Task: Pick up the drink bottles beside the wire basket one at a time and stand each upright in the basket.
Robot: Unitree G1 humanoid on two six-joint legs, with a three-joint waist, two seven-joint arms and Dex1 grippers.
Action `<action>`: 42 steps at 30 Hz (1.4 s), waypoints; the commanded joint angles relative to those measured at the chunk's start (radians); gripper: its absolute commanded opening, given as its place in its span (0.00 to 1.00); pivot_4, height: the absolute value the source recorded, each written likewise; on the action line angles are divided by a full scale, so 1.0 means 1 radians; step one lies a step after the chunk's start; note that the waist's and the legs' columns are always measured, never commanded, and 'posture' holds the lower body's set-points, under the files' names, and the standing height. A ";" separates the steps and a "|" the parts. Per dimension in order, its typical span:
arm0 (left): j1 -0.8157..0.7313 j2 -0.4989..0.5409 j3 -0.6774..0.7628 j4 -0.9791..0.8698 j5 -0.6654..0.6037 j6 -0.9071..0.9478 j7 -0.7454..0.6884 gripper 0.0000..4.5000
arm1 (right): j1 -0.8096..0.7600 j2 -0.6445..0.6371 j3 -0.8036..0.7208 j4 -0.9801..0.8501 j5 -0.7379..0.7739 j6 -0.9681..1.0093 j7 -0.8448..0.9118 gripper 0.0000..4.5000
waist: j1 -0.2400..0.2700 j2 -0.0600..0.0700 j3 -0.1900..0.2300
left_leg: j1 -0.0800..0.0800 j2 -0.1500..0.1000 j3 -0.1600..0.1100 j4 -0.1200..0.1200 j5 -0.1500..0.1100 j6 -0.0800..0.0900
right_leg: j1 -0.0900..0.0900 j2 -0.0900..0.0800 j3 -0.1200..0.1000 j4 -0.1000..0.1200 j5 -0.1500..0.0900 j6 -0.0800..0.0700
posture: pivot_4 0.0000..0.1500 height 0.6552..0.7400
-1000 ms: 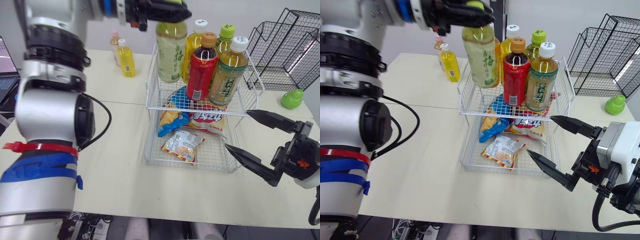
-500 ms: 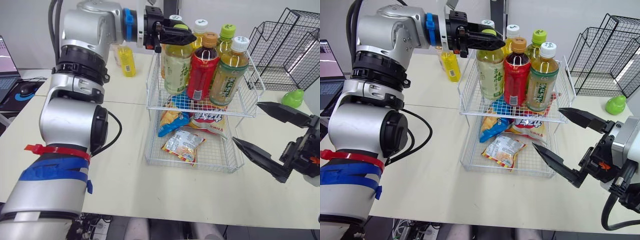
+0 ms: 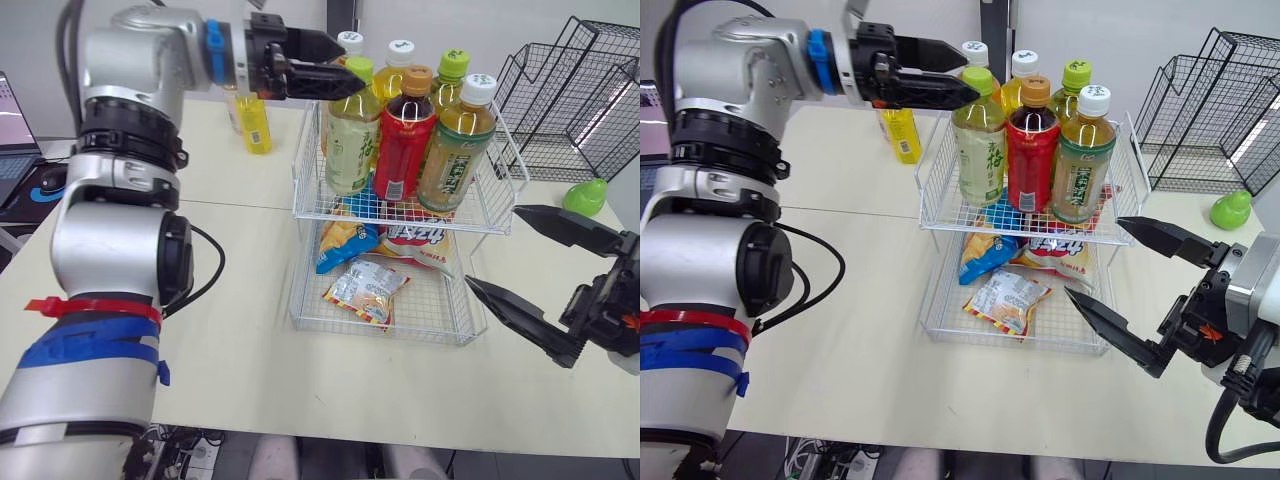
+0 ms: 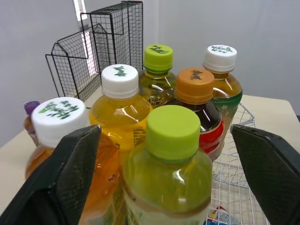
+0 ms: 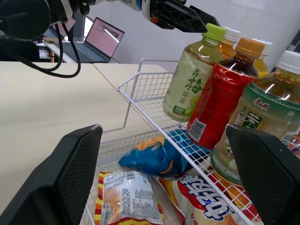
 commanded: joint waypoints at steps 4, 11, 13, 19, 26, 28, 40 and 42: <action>-0.010 0.112 0.030 -0.159 -0.047 0.100 -0.074 0.99 | -0.035 -0.007 -0.034 0.022 0.019 -0.015 -0.016 1.00 | -0.001 0.000 0.000 | 0.000 0.000 0.000 0.000 0.000 0.000 | 0.000 0.000 0.000 0.000 0.001 -0.001 | 1.00 0.84; 0.083 0.212 0.121 -0.247 -0.041 0.071 0.127 0.99 | -0.065 -0.021 -0.050 0.095 -0.059 0.014 -0.016 1.00 | 0.000 0.001 0.000 | 0.004 0.001 0.000 0.000 0.000 0.000 | 0.003 0.000 0.000 0.001 0.000 -0.001 | 1.00 0.84; 0.124 0.237 0.145 -0.264 -0.035 0.055 0.188 0.99 | -0.077 -0.022 -0.050 0.125 -0.083 0.019 -0.013 1.00 | 0.000 0.001 0.000 | 0.005 0.001 0.000 0.000 0.000 0.000 | 0.003 0.000 0.000 0.001 0.000 0.001 | 1.00 0.84; 0.326 0.291 0.196 -0.288 0.052 -0.167 0.437 0.99 | -0.162 -0.130 -0.172 0.370 -0.129 0.104 0.070 1.00 | 0.002 0.001 -0.001 | 0.006 0.001 0.002 0.000 0.000 0.000 | 0.003 -0.001 0.002 0.002 0.001 -0.002 | 1.00 0.84; 0.671 0.309 0.278 -0.227 0.114 -0.466 0.694 0.99 | -0.176 -0.074 0.026 0.571 -0.476 -0.058 0.166 1.00 | -0.001 0.000 -0.001 | 0.008 0.001 0.003 0.000 0.000 0.000 | 0.004 -0.001 0.003 0.001 0.002 -0.003 | 1.00 0.84; 0.776 0.280 0.323 -0.256 0.097 -0.507 0.770 0.99 | -0.198 -0.035 0.120 0.638 -0.579 -0.136 0.179 1.00 | 0.000 0.000 -0.001 | 0.008 0.001 0.003 0.000 0.000 0.000 | 0.004 -0.001 0.003 0.001 0.002 -0.003 | 1.00 0.84; 1.299 0.076 0.425 -0.701 0.070 -0.403 1.071 0.99 | -0.485 0.201 0.397 1.084 -0.900 -0.375 0.099 1.00 | 0.005 0.001 -0.001 | 0.008 0.001 0.003 0.000 0.000 0.000 | 0.004 -0.002 0.002 0.003 0.002 -0.003 | 1.00 0.84; 1.315 0.055 0.426 -0.733 0.049 -0.356 1.081 0.99 | -0.498 0.221 0.419 1.110 -0.926 -0.400 0.110 1.00 | 0.009 0.001 -0.002 | 0.008 0.001 0.003 0.000 0.000 0.000 | 0.004 -0.002 0.002 0.003 0.002 -0.003 | 1.00 0.84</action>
